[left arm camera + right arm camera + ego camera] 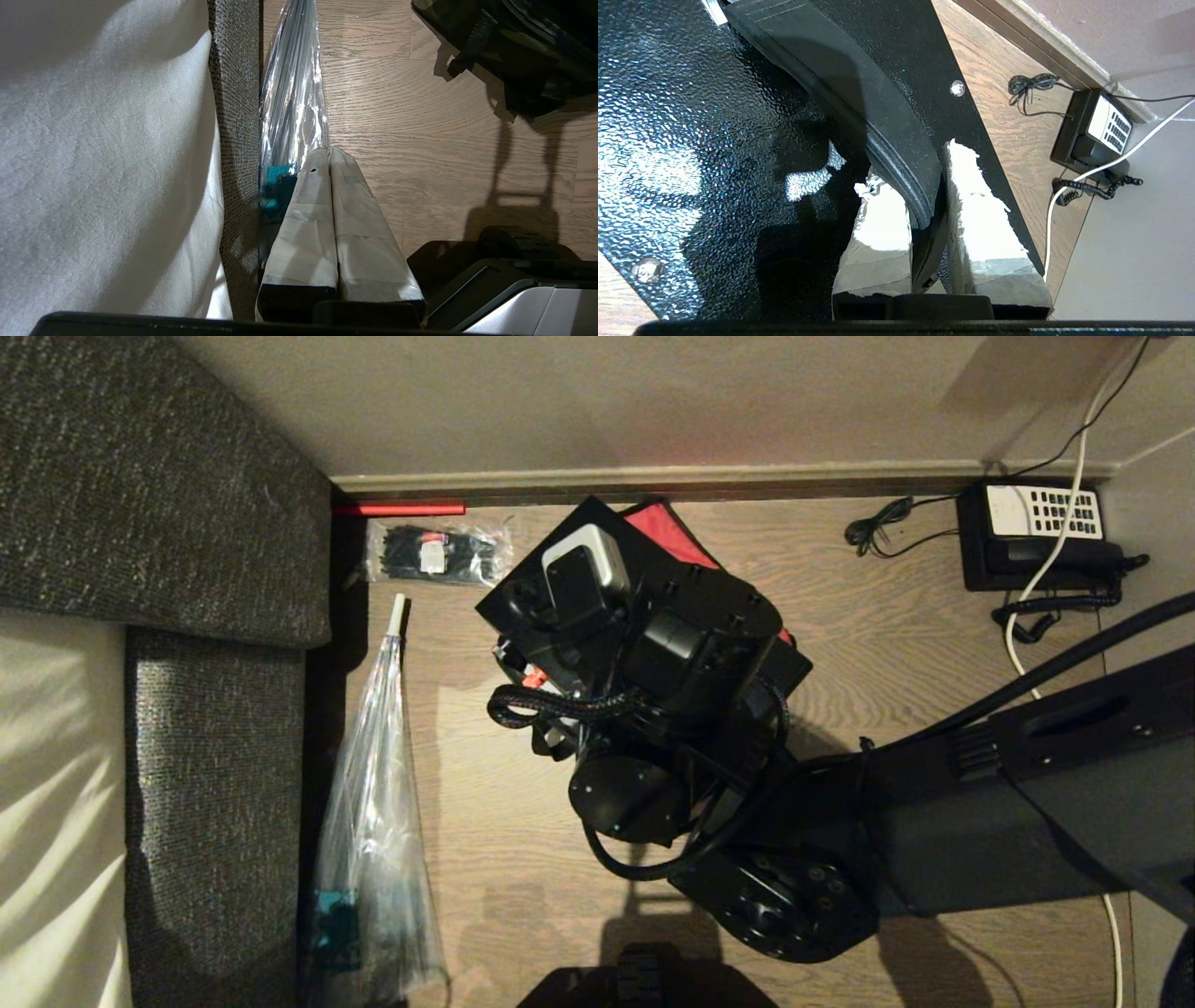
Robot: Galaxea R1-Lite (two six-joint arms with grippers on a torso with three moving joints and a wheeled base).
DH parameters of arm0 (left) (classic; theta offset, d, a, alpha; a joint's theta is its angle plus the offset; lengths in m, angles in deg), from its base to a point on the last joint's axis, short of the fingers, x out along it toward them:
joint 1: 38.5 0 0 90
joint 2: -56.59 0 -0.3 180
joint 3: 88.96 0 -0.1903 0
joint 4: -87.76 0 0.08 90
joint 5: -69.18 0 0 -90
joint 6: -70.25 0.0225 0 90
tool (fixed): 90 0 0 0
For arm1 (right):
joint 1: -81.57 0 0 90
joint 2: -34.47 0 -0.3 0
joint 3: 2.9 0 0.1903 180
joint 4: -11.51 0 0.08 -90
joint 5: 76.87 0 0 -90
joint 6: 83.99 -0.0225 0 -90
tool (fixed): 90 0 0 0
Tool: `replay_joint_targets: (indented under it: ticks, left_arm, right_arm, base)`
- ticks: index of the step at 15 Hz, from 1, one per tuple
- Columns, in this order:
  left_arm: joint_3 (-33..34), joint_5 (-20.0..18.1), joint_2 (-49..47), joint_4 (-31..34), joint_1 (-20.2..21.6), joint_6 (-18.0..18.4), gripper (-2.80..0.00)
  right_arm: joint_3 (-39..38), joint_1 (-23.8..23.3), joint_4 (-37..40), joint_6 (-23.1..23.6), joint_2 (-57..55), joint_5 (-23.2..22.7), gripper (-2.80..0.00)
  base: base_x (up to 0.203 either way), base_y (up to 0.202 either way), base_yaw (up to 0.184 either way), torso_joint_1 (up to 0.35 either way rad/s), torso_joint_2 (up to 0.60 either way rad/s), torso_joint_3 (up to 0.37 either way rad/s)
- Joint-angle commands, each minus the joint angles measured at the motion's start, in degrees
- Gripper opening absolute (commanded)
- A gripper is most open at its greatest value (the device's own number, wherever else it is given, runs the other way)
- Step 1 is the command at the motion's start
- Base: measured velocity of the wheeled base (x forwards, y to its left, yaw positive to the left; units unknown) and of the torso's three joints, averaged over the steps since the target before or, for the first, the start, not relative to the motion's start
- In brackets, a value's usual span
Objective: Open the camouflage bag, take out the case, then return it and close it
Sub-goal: Place the black box back
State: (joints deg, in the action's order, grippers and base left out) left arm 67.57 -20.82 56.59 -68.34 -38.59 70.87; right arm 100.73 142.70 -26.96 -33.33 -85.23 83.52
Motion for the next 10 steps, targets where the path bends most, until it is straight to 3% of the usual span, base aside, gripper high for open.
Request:
replay_joint_targets:
  ticks: [1,10]
  left_arm:
    - [0.0,0.0,0.0,0.0,0.0,0.0,-2.8]
    - [0.0,0.0,0.0,0.0,0.0,0.1,-2.8]
  right_arm:
    - [0.0,-0.7,-0.5,0.2,-0.4,0.4,-2.8]
    - [0.0,-1.3,0.3,-2.5,-3.1,0.2,-2.8]
  base:
    - [0.0,0.0,0.0,0.0,0.0,0.0]
    - [0.0,0.0,0.0,0.0,0.0,0.0]
